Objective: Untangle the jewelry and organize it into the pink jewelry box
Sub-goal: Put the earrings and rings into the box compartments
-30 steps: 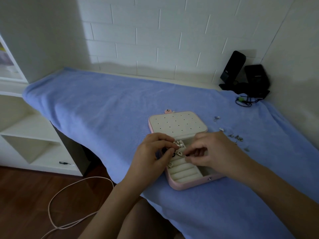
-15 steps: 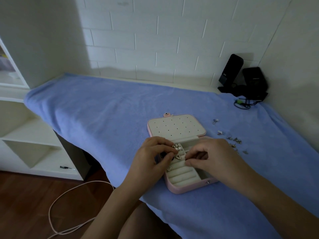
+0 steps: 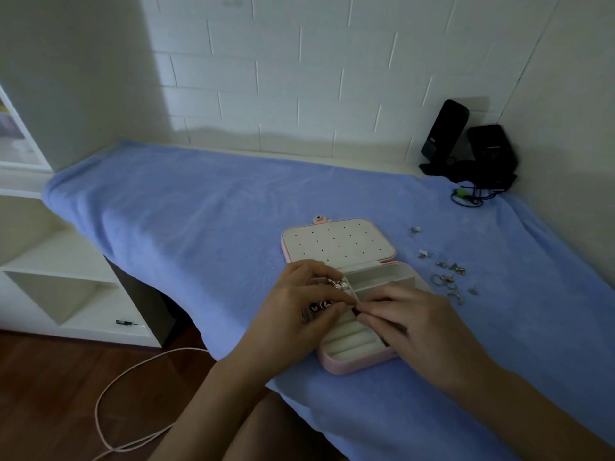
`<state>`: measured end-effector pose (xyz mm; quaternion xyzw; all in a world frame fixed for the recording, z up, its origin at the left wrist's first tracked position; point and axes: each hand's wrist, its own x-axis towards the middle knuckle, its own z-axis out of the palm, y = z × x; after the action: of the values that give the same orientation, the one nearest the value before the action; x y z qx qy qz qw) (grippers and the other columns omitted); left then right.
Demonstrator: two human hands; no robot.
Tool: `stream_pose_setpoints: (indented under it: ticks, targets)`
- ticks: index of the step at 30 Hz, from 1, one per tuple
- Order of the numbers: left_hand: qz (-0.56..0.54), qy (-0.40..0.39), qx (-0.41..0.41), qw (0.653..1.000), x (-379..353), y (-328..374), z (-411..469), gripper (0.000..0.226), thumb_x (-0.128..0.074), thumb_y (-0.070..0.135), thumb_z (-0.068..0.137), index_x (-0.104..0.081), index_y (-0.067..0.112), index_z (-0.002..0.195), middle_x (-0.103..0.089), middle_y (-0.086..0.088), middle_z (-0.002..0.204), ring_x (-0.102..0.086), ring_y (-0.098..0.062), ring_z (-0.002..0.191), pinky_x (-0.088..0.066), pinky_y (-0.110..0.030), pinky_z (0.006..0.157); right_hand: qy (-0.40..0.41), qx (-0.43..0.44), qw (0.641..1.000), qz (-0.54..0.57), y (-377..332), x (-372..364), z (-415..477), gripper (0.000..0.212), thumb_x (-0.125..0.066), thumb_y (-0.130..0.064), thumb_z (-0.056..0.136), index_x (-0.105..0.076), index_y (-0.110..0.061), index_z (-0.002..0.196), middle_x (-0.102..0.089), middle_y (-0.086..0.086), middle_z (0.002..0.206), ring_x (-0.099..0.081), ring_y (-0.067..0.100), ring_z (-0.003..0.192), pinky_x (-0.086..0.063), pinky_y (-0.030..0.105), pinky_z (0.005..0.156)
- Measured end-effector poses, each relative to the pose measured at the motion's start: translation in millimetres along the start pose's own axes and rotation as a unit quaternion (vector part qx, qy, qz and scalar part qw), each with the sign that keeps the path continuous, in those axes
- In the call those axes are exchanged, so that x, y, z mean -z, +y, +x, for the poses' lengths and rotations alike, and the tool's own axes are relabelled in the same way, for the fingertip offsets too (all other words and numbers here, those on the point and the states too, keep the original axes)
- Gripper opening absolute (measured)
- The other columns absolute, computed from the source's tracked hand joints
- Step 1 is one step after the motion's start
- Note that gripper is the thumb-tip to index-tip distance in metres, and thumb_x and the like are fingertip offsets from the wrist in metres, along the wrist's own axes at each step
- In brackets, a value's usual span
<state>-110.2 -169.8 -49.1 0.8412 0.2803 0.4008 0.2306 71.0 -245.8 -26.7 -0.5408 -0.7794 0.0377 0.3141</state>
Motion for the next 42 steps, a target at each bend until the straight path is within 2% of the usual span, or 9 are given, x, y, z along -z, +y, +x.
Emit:
stream_pose_setpoints:
  ticks: [4,9,14,18,21,25,28,35,42]
  targets:
    - [0.025,-0.016,-0.018,0.999,-3.8,-1.6,1.7,0.024,-0.055,0.037,0.085,-0.075,0.027,0.095,-0.061,0.009,0.111,-0.043,-0.005,0.113,-0.031,-0.007,0.095,-0.018,0.021,0.998,-0.059,-2.2,1.3,-3.3,0.036,-0.048,-0.036,0.091,-0.074,-0.013,0.098,-0.067,-0.008,0.090,-0.064,0.006,0.073,-0.053,0.025,0.061]
    - [0.033,0.008,-0.048,0.998,-6.5,-0.8,5.1,0.022,-0.059,0.037,0.082,-0.076,0.026,0.090,-0.061,0.008,0.109,-0.047,-0.006,0.110,-0.038,-0.011,0.093,-0.080,0.025,0.989,-0.120,-4.2,12.3,-7.0,0.040,-0.041,-0.040,0.090,-0.072,-0.020,0.104,-0.066,-0.009,0.097,-0.064,0.009,0.076,-0.053,0.023,0.058]
    - [0.039,-0.010,-0.050,0.998,-6.5,2.9,7.7,0.025,-0.059,0.043,0.078,-0.077,0.026,0.083,-0.056,0.015,0.108,-0.049,-0.006,0.109,-0.040,-0.008,0.091,-0.179,-0.012,0.984,-0.016,9.8,43.7,6.0,0.044,-0.037,-0.042,0.094,-0.070,-0.015,0.106,-0.064,-0.005,0.101,-0.059,0.007,0.090,-0.048,0.029,0.077]
    - [0.063,-0.037,-0.045,0.996,-5.2,4.0,11.3,0.029,-0.057,0.046,0.077,-0.077,0.027,0.080,-0.057,0.015,0.107,-0.046,-0.005,0.108,-0.040,-0.012,0.087,-0.081,-0.126,0.987,0.059,43.2,87.1,25.2,0.018,-0.061,-0.027,0.090,-0.075,-0.017,0.090,-0.071,-0.005,0.084,-0.065,0.009,0.078,-0.050,0.027,0.074]
    - [0.075,-0.038,-0.011,0.996,-5.0,10.7,14.5,0.026,-0.062,0.048,0.073,-0.076,0.027,0.075,-0.056,0.017,0.105,-0.047,0.000,0.104,-0.038,-0.010,0.082,-0.109,-0.202,0.973,-0.007,75.5,112.6,39.6,0.014,-0.064,-0.026,0.087,-0.075,-0.020,0.093,-0.071,-0.009,0.083,-0.063,-0.001,0.076,-0.045,0.009,0.068]
    - [0.082,-0.041,0.032,0.995,-6.0,16.1,17.6,0.015,-0.066,0.043,0.069,-0.073,0.029,0.071,-0.056,0.020,0.103,-0.049,0.000,0.102,-0.035,-0.008,0.079,-0.132,-0.259,0.957,-0.006,105.1,122.9,48.8,0.011,-0.065,-0.024,0.087,-0.074,-0.024,0.093,-0.072,-0.001,0.083,-0.066,0.006,0.079,-0.050,0.015,0.073]
    - [0.108,-0.058,0.033,0.992,-4.0,15.7,19.6,0.028,-0.058,0.057,0.070,-0.073,0.033,0.072,-0.055,0.019,0.108,-0.045,-0.001,0.108,-0.033,-0.010,0.082,-0.155,-0.273,0.949,0.018,115.3,116.1,51.0,0.010,-0.065,-0.026,0.087,-0.074,-0.025,0.091,-0.073,-0.003,0.082,-0.067,0.008,0.080,-0.054,0.028,0.083]
    - [0.209,-0.124,-0.051,0.969,3.9,24.1,27.8,0.035,-0.046,0.055,0.076,-0.073,0.034,0.074,-0.062,0.005,0.113,-0.041,-0.010,0.114,-0.049,-0.025,0.074,-0.115,-0.263,0.955,0.077,128.9,97.0,50.5,0.015,-0.065,-0.022,0.087,-0.074,-0.010,0.090,-0.072,0.000,0.080,-0.064,-0.001,0.067,-0.051,0.013,0.067]
    - [0.249,-0.154,-0.082,0.953,2.3,27.1,35.1,0.035,-0.045,0.054,0.072,-0.071,0.031,0.068,-0.065,0.009,0.106,-0.042,-0.009,0.110,-0.054,-0.026,0.071,-0.065,-0.269,0.958,0.080,144.8,93.0,43.3,0.011,-0.064,-0.014,0.088,-0.072,-0.018,0.082,-0.070,-0.007,0.073,-0.064,-0.002,0.063,-0.049,0.012,0.061]
